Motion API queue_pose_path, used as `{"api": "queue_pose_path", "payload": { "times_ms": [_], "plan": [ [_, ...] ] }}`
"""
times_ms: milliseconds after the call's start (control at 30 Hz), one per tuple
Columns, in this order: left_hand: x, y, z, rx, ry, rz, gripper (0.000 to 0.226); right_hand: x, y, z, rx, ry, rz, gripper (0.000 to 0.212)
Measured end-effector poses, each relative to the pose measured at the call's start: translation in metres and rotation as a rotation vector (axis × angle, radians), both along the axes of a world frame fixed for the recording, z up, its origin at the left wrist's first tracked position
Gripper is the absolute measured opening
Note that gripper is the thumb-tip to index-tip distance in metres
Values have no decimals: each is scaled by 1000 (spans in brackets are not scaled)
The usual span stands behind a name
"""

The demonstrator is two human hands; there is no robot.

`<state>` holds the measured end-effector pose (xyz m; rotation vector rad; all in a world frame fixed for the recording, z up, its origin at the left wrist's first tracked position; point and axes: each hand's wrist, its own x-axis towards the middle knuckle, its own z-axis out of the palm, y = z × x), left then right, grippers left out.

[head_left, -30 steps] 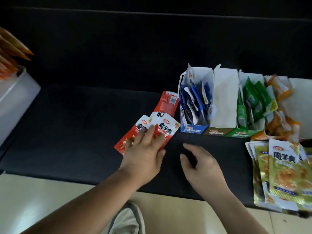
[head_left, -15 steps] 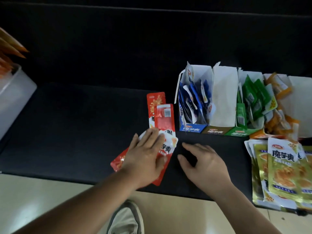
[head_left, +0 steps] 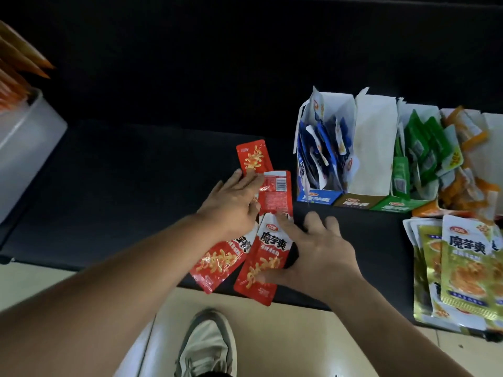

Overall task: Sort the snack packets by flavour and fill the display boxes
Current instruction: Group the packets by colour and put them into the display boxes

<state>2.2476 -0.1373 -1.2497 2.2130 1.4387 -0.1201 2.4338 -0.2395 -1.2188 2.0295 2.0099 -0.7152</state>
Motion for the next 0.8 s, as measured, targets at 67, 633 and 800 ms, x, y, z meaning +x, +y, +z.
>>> {"api": "queue_pose_path", "payload": {
  "times_ms": [67, 633, 800],
  "plan": [
    [-2, 1, -1, 5, 30, -46, 64, -8, -1, 1, -25, -28, 18, 126],
    [-65, -96, -3, 99, -114, 319, 55, -14, 4, -5, 16, -109, 16, 128],
    [-41, -71, -2, -33, -208, 547, 44, -6, 1, -6, 88, -108, -34, 117]
  ]
}}
